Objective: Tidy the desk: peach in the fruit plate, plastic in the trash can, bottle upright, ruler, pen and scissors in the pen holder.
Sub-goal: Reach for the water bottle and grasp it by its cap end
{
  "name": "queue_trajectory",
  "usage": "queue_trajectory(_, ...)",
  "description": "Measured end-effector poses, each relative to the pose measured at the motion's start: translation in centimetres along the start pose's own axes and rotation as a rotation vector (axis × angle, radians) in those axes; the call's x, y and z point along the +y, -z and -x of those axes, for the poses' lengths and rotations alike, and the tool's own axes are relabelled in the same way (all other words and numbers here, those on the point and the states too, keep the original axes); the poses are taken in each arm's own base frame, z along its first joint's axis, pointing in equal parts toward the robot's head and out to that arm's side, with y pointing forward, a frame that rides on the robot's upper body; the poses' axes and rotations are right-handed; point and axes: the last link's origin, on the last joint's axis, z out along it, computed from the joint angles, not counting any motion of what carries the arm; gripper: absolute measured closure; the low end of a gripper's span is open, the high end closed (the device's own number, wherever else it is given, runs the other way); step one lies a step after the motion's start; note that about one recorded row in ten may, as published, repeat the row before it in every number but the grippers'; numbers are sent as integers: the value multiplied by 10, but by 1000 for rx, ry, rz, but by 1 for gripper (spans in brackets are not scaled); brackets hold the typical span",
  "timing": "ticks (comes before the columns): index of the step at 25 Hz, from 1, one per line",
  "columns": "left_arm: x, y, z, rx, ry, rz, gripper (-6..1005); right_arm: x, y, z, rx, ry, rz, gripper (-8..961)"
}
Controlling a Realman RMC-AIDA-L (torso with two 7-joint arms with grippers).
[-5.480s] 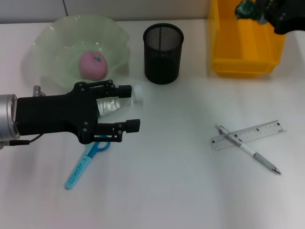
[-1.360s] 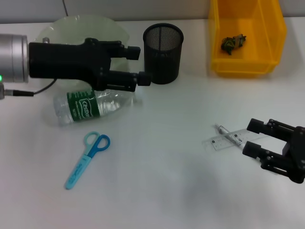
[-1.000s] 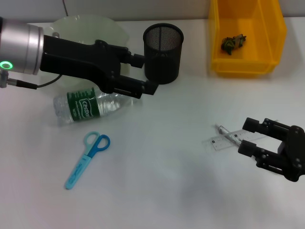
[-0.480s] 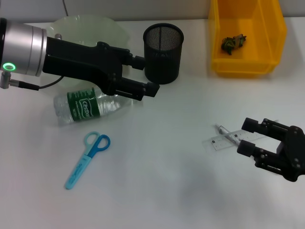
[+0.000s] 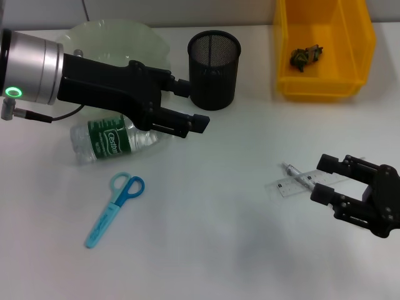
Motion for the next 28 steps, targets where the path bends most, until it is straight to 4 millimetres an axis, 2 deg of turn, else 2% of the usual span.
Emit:
queue_trajectory(21, 8, 0, 9, -48, 12, 39, 212, -6, -3, 0, 11, 4, -23, 291)
queue_trajectory(28, 4, 0, 3, -84, -31, 4, 213, -10, -10, 3, 16, 10, -13, 291)
